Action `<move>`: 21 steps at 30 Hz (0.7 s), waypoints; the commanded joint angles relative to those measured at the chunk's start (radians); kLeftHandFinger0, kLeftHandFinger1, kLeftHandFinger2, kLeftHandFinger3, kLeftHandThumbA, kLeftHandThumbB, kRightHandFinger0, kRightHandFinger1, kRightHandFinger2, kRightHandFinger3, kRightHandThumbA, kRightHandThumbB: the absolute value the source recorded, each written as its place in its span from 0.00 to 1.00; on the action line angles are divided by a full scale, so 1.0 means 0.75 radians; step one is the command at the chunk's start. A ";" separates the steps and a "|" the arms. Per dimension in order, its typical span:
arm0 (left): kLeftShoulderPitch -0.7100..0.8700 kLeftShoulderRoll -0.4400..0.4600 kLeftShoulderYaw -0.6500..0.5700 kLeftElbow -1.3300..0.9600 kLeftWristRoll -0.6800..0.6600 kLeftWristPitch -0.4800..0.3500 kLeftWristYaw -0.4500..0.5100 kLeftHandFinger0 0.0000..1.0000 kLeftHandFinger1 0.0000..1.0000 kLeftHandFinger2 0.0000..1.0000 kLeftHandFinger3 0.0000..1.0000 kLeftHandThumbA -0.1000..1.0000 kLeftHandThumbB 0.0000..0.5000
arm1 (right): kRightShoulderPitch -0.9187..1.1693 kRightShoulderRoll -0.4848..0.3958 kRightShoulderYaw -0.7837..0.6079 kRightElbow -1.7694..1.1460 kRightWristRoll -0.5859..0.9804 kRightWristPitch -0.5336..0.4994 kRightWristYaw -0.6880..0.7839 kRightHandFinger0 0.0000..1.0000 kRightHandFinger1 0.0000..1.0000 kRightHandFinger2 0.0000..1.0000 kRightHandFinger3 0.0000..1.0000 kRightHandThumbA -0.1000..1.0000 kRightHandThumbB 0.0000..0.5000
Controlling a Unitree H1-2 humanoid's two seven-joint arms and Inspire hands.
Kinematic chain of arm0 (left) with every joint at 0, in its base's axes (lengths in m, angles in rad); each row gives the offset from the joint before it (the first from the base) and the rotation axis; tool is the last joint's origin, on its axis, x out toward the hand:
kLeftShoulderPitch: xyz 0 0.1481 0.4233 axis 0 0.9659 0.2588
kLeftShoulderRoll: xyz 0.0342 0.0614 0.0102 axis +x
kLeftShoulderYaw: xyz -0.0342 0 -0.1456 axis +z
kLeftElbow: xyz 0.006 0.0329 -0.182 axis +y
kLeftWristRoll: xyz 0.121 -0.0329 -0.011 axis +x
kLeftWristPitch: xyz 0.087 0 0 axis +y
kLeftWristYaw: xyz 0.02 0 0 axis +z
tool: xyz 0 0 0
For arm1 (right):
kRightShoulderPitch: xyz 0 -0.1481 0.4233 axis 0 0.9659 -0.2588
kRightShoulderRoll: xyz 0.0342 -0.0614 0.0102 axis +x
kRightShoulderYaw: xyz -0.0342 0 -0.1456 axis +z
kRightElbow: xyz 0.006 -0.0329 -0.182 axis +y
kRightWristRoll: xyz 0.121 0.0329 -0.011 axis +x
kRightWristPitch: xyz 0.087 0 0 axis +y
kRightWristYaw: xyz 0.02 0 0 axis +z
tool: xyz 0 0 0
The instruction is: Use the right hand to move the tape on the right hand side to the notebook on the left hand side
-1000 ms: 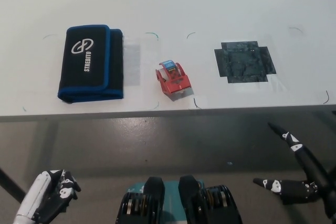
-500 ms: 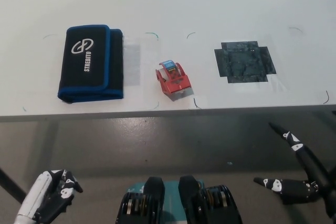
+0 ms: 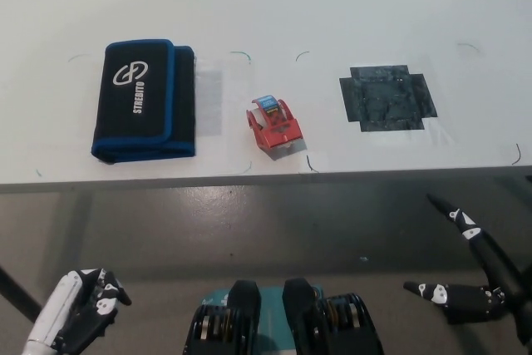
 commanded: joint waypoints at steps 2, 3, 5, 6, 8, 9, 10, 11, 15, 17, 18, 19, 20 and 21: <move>-0.009 0.010 0.002 -0.022 -0.025 -0.044 -0.007 0.25 0.25 0.38 1.00 0.55 0.00 | -0.025 -0.026 -0.013 -0.020 -0.001 -0.010 0.002 1.00 1.00 1.00 1.00 1.00 0.24; -0.011 0.008 0.003 -0.018 -0.030 -0.044 -0.007 0.25 0.24 0.38 1.00 0.55 0.00 | -0.026 -0.027 -0.012 -0.022 0.000 -0.009 0.004 1.00 1.00 1.00 1.00 1.00 0.22; -0.011 0.009 0.002 -0.016 -0.031 -0.043 -0.008 0.24 0.23 0.37 1.00 0.55 0.00 | -0.026 -0.028 -0.012 -0.020 -0.003 -0.008 0.004 1.00 1.00 1.00 1.00 1.00 0.21; -0.012 0.008 0.003 -0.015 -0.034 -0.044 -0.009 0.24 0.23 0.36 1.00 0.55 0.00 | -0.026 -0.028 -0.012 -0.022 -0.003 -0.006 0.003 1.00 1.00 1.00 1.00 1.00 0.21; -0.012 0.009 0.002 -0.014 -0.029 -0.043 -0.006 0.25 0.24 0.37 1.00 0.56 0.00 | -0.026 -0.029 -0.012 -0.025 -0.004 -0.006 0.004 1.00 1.00 1.00 1.00 1.00 0.20; -0.012 0.009 0.002 -0.014 -0.030 -0.043 -0.006 0.25 0.24 0.37 1.00 0.56 0.00 | -0.026 -0.029 -0.012 -0.025 -0.004 -0.006 0.004 1.00 1.00 1.00 1.00 1.00 0.20; -0.013 0.011 0.000 -0.015 -0.025 -0.040 -0.006 0.24 0.23 0.36 1.00 0.57 0.00 | -0.027 -0.029 -0.012 -0.022 0.000 -0.007 0.006 1.00 1.00 1.00 1.00 1.00 0.21; -0.015 0.012 -0.001 -0.013 -0.022 -0.044 -0.005 0.24 0.23 0.36 1.00 0.57 0.00 | -0.027 -0.029 -0.012 -0.022 0.005 -0.008 0.008 1.00 1.00 1.00 1.00 1.00 0.20; -0.015 0.007 0.001 -0.024 -0.014 -0.019 0.001 0.20 0.21 0.31 0.58 0.69 0.00 | -0.029 -0.029 -0.013 -0.015 0.001 -0.018 0.002 1.00 1.00 1.00 1.00 1.00 0.18; -0.015 0.006 0.002 -0.022 -0.021 -0.028 0.001 0.21 0.21 0.29 0.56 0.69 0.00 | -0.030 -0.028 -0.013 -0.012 0.004 -0.025 0.001 1.00 1.00 1.00 1.00 1.00 0.17; -0.016 0.006 0.001 -0.020 -0.026 -0.032 -0.002 0.21 0.22 0.31 0.65 0.71 0.00 | -0.031 -0.027 -0.014 -0.006 0.005 -0.033 -0.002 1.00 1.00 1.00 1.00 1.00 0.16; -0.018 0.005 0.002 -0.013 -0.036 -0.044 -0.003 0.21 0.22 0.31 0.74 0.72 0.00 | -0.032 -0.027 -0.014 -0.005 0.003 -0.034 -0.004 1.00 1.00 1.00 1.00 1.00 0.16; -0.021 0.007 0.001 0.001 -0.041 -0.067 -0.004 0.21 0.21 0.30 0.89 0.75 0.00 | -0.034 -0.027 -0.014 0.003 -0.002 -0.038 -0.007 1.00 1.00 1.00 1.00 1.00 0.18; -0.021 0.010 -0.001 0.000 -0.038 -0.063 -0.006 0.21 0.21 0.30 1.00 0.79 0.00 | -0.034 -0.027 -0.015 0.006 0.002 -0.037 -0.006 1.00 1.00 1.00 1.00 1.00 0.19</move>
